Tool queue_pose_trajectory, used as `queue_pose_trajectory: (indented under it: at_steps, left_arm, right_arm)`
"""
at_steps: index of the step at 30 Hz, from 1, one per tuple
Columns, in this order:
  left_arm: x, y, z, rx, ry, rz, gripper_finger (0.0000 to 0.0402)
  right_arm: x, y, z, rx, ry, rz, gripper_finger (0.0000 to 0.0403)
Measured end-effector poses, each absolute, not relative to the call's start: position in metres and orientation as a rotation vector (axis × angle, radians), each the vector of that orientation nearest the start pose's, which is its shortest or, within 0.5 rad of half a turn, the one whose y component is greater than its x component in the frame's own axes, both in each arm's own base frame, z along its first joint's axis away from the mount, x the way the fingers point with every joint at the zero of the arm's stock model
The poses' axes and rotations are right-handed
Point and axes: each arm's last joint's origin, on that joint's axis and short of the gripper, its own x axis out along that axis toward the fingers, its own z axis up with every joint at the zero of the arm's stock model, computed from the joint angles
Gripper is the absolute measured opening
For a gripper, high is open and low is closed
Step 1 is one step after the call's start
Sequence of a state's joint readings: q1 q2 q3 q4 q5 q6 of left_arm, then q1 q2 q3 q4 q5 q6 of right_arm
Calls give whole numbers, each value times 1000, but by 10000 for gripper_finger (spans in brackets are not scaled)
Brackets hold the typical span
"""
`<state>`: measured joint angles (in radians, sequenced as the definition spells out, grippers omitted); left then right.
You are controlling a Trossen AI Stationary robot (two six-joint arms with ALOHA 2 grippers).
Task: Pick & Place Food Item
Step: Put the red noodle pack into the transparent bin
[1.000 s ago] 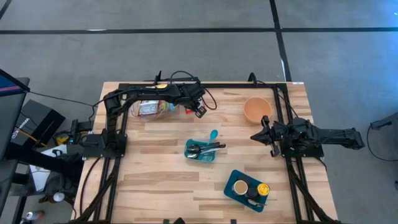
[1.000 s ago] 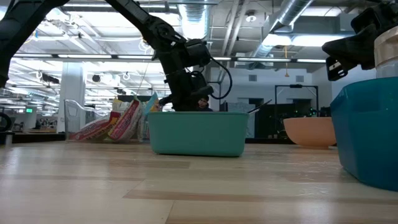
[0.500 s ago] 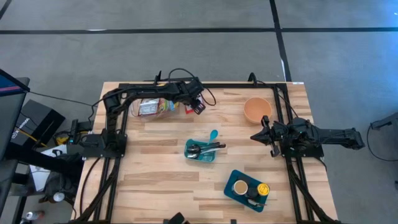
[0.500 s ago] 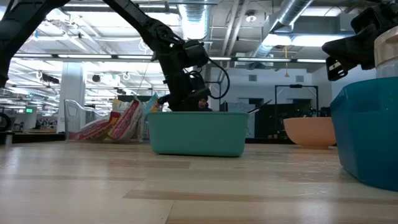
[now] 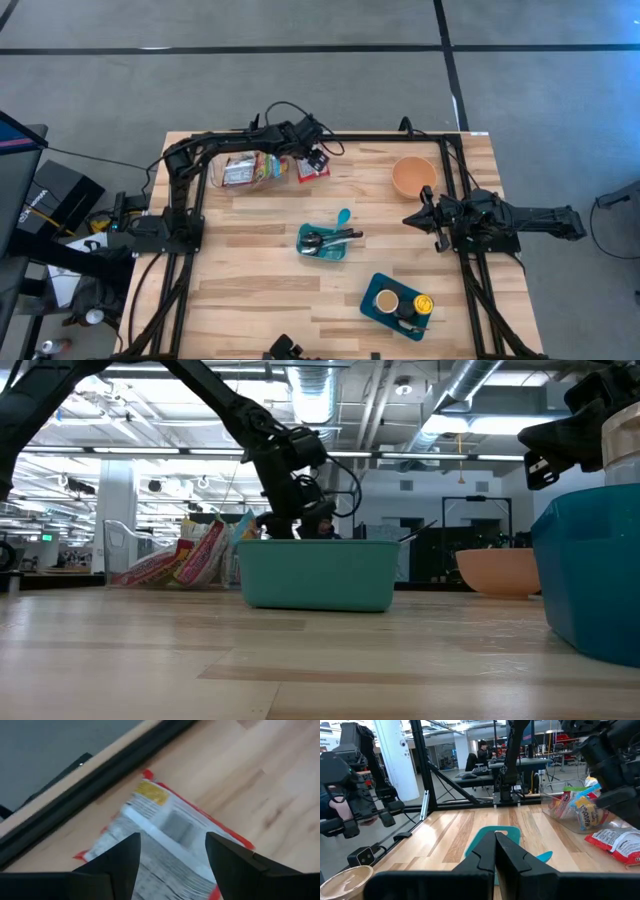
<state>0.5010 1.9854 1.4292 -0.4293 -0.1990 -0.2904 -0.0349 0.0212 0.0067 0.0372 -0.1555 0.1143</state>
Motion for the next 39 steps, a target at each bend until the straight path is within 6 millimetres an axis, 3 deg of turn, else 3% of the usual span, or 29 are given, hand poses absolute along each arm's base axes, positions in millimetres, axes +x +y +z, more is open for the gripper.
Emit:
queue_pose_trajectory:
  at_steps: [30,39]
  left_arm:
    - [367,199,170,-462,978,744,200]
    - [367,199,171,-463,977,743,143]
  right_arm:
    - [98,1,168,112,-16,122,0]
    - [98,1,168,112,-16,122,0]
